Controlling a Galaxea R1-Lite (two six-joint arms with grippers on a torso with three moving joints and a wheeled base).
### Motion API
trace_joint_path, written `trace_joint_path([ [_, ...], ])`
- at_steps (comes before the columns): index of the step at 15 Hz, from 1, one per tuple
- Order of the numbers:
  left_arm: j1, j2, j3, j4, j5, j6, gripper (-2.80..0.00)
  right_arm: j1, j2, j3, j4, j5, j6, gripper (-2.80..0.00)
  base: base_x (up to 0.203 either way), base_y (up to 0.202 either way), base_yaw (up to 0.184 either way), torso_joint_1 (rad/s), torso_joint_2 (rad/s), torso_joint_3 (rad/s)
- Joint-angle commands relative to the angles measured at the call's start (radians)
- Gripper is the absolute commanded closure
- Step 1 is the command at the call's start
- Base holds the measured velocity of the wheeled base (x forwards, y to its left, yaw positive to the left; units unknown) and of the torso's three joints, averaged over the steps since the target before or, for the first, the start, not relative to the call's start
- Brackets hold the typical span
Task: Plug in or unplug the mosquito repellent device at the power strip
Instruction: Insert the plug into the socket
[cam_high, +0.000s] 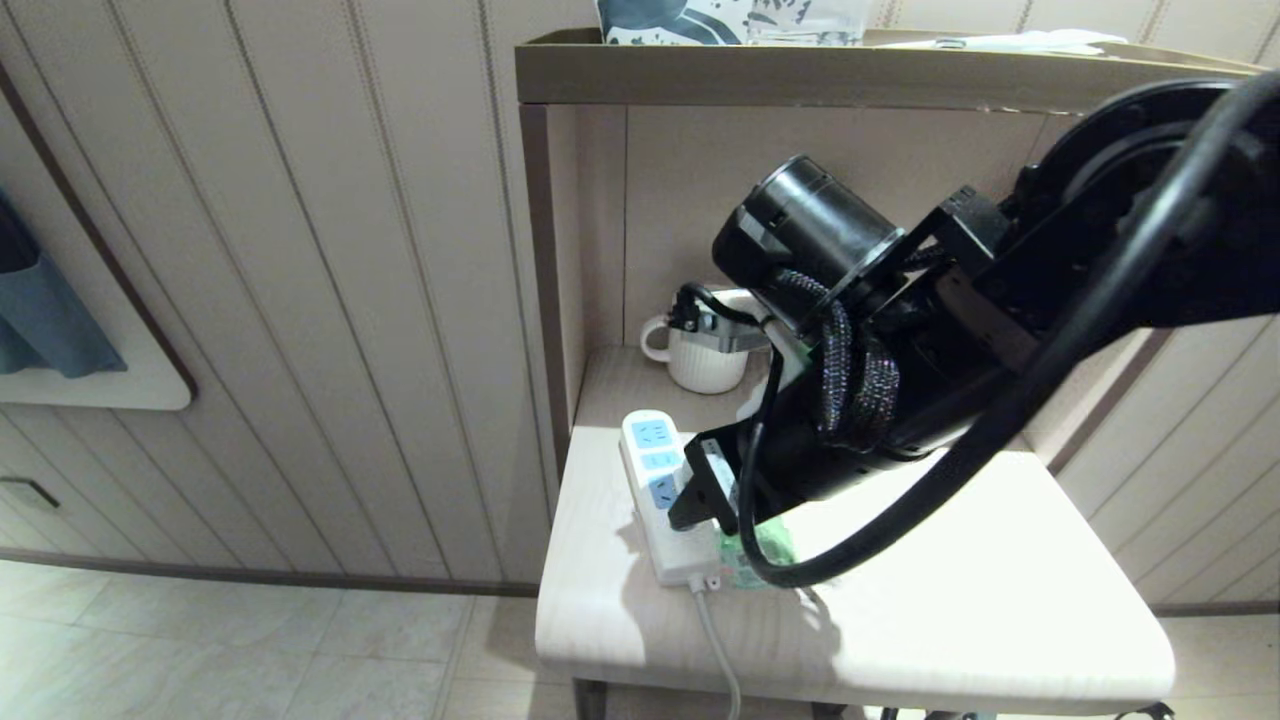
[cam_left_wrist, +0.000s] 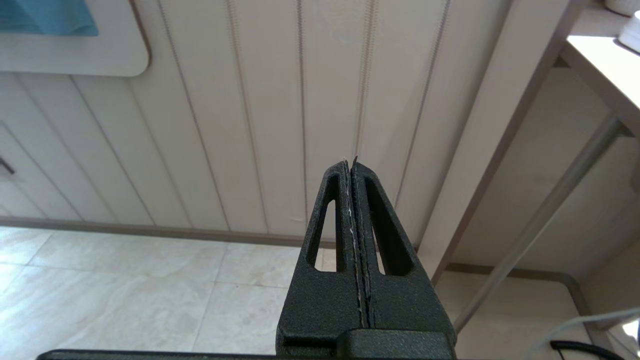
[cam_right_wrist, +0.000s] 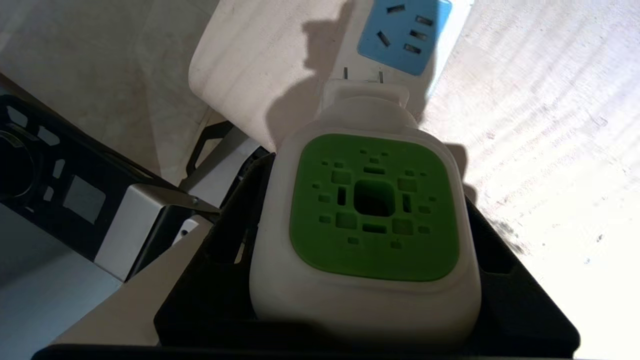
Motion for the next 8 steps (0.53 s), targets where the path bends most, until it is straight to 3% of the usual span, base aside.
trace_joint_path([
  [1, 0.0, 0.0, 0.0, 0.0, 0.0, 0.0, 0.0, 0.013, 0.026, -0.012, 0.005, -0.003, 0.002, 0.0, 0.0, 0.0, 0.0, 0.0, 0.0, 0.0],
  [8, 0.0, 0.0, 0.0, 0.0, 0.0, 0.0, 0.0, 0.021, 0.027, -0.016, 0.011, -0.04, 0.002, 0.0, 0.0, 0.0, 0.0, 0.0, 0.0, 0.0],
])
